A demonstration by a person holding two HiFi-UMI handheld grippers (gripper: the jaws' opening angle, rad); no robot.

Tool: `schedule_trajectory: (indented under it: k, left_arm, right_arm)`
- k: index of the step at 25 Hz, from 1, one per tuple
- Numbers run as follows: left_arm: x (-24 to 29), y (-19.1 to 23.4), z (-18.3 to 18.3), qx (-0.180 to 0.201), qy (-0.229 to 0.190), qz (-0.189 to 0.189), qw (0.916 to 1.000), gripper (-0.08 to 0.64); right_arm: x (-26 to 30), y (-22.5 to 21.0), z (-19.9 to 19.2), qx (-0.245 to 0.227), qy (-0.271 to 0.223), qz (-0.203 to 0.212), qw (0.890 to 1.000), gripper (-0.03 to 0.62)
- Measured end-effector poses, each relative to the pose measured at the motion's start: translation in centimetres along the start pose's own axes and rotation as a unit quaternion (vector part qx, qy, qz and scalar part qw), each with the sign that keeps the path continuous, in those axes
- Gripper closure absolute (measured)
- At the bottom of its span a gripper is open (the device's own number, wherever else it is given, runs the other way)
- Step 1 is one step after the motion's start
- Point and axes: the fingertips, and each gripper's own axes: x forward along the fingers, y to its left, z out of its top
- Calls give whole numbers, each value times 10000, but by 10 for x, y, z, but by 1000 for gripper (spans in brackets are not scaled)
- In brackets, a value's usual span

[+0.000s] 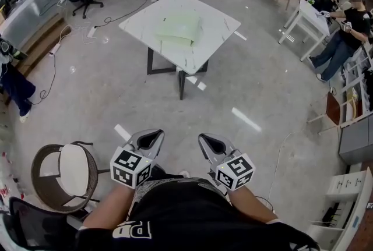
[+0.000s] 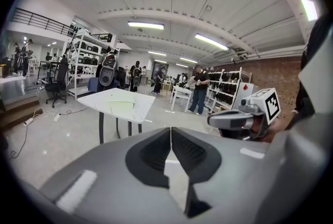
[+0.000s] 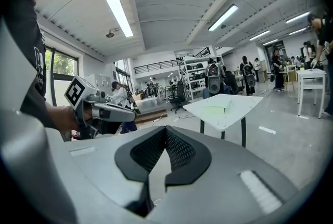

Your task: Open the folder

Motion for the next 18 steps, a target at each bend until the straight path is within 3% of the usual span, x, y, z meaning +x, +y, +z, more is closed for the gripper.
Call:
schedule_trajectory:
  k: [9, 18]
  left_arm:
    - [2, 44, 3, -23, 105, -179, 9998, 497]
    - [-5, 122, 37, 84, 2, -356, 9993, 497]
  right_arm:
    - [46, 11, -2, 133, 209, -21, 9997, 592]
    - [114, 33, 22, 96, 305, -163, 9994, 592]
